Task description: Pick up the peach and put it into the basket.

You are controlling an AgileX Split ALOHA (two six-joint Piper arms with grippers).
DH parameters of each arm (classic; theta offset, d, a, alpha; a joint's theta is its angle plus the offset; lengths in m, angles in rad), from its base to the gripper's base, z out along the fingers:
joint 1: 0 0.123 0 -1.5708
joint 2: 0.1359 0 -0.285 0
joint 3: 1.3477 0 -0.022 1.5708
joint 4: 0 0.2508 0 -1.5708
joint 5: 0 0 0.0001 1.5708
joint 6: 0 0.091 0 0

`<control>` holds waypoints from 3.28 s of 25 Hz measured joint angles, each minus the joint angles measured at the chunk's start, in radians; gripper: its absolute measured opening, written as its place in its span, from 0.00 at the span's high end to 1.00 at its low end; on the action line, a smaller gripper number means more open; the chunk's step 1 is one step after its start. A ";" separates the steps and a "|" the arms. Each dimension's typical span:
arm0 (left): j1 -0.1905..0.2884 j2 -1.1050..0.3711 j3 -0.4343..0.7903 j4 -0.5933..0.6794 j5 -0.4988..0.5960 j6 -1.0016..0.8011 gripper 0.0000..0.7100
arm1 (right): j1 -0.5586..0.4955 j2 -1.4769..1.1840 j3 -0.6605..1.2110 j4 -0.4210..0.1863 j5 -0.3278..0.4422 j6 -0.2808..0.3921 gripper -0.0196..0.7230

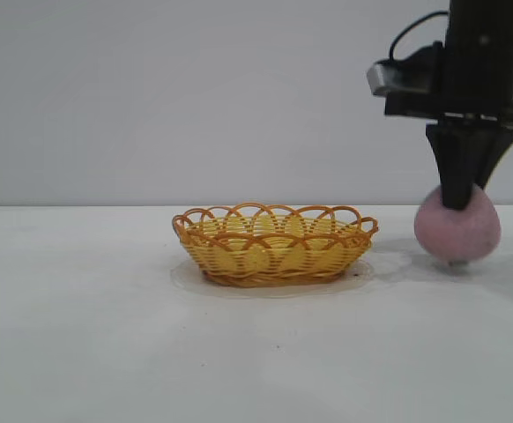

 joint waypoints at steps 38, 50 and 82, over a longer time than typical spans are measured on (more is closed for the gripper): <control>0.000 0.000 0.000 -0.002 0.000 0.000 0.35 | 0.296 0.141 -0.170 0.077 -0.055 -0.053 0.57; 0.000 0.000 0.000 -0.002 0.000 0.000 0.35 | 0.287 0.141 -0.213 -0.020 0.002 0.017 0.42; 0.000 0.000 0.000 -0.002 0.000 0.000 0.35 | -0.232 0.062 -0.270 -0.116 0.069 0.133 0.42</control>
